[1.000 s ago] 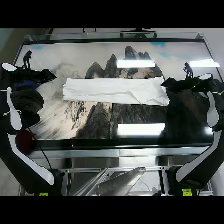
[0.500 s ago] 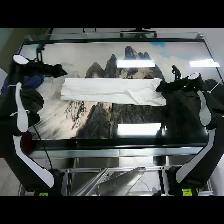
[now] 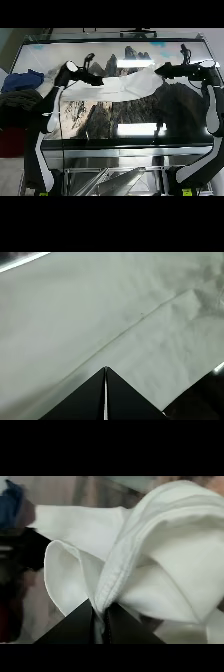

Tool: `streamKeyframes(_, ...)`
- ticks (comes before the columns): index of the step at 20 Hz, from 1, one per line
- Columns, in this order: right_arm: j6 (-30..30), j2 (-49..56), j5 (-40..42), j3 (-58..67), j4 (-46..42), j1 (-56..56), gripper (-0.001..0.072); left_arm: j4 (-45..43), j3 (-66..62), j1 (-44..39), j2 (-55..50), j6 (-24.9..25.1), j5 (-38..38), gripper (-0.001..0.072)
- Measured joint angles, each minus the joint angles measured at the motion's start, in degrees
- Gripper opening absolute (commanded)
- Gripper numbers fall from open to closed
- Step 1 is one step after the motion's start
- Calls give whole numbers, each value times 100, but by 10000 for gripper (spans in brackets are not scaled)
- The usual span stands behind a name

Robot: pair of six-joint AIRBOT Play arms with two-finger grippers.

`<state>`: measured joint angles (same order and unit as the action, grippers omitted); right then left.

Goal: Fold the shirts.

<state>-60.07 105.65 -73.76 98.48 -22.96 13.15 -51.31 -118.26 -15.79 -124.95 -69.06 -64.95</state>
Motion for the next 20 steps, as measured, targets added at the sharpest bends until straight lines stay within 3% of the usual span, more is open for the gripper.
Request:
streamKeyframes(7,-284,-496,37,55,957,-813,23,-79,151,-638,-245,-302,540,16)
streamKeyframes(11,-341,-525,654,57,1091,-1480,23,-101,179,-282,223,-343,11,16)
streamKeyframes(15,-284,-393,1902,57,1335,-2430,24,-101,188,787,1311,-345,-863,16)
streamKeyframes(20,514,382,4487,66,2277,-4170,36,590,192,2197,2323,-304,-1510,17)
